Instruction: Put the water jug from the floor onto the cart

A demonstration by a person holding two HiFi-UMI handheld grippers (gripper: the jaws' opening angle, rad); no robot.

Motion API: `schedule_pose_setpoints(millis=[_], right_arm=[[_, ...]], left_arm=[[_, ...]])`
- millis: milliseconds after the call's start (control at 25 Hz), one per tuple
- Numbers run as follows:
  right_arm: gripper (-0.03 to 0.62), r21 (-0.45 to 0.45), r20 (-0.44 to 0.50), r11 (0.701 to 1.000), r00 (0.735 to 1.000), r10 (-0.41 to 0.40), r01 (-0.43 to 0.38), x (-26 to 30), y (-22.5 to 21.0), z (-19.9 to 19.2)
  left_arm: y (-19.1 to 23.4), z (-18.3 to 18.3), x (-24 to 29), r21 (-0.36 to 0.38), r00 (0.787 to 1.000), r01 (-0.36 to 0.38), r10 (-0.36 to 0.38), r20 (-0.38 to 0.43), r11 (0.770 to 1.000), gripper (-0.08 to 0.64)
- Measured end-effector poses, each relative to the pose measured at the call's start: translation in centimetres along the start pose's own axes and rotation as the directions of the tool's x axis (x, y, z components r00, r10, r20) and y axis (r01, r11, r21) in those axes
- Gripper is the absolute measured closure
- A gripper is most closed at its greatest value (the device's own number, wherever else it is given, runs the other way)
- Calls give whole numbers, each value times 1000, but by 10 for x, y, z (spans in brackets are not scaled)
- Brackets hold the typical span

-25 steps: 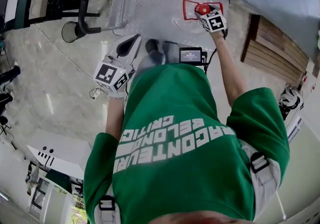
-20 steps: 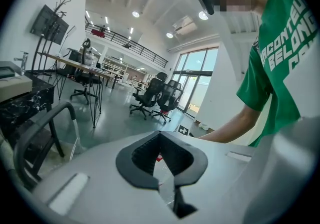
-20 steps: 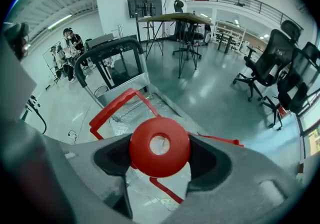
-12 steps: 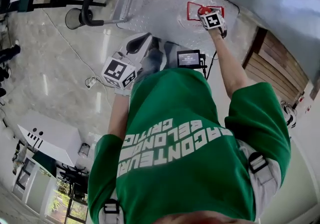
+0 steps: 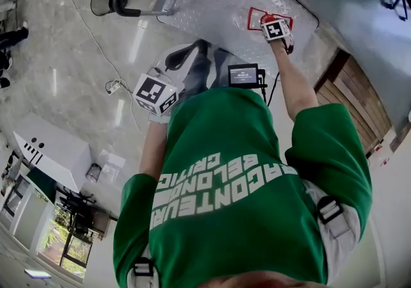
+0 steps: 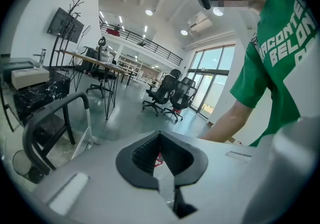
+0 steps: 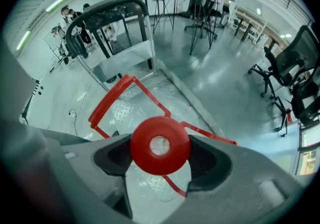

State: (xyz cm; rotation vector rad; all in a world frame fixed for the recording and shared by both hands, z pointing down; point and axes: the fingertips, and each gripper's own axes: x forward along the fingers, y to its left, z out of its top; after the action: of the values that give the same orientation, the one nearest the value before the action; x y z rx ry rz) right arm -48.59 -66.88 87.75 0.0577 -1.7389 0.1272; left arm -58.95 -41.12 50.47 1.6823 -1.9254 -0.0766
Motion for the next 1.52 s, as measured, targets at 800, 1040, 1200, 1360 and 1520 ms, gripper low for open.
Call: schedule_pose_setpoints(millis=[800, 1040, 1200, 1360, 1520], right_arm=[[291, 50, 21, 992, 993, -118, 117, -32, -24, 16], [293, 145, 252, 986, 960, -120, 85, -98, -16, 25], [313, 228, 344, 968, 921, -184, 109, -157, -10, 12], [448, 299, 429, 940, 857, -285, 163, -224, -7, -5], [596, 375, 490, 911, 797, -352, 171, -276, -3, -28]], left_arm=[[-7, 9, 2, 43, 998, 65, -65, 8, 997, 546], [-4, 15, 0, 70, 990, 138, -139, 16, 988, 545], [-5, 21, -1, 89, 978, 207, -208, 13, 974, 546], [-3, 27, 7, 120, 952, 306, -308, -7, 944, 545], [-10, 30, 14, 153, 928, 373, -372, -38, 915, 546]])
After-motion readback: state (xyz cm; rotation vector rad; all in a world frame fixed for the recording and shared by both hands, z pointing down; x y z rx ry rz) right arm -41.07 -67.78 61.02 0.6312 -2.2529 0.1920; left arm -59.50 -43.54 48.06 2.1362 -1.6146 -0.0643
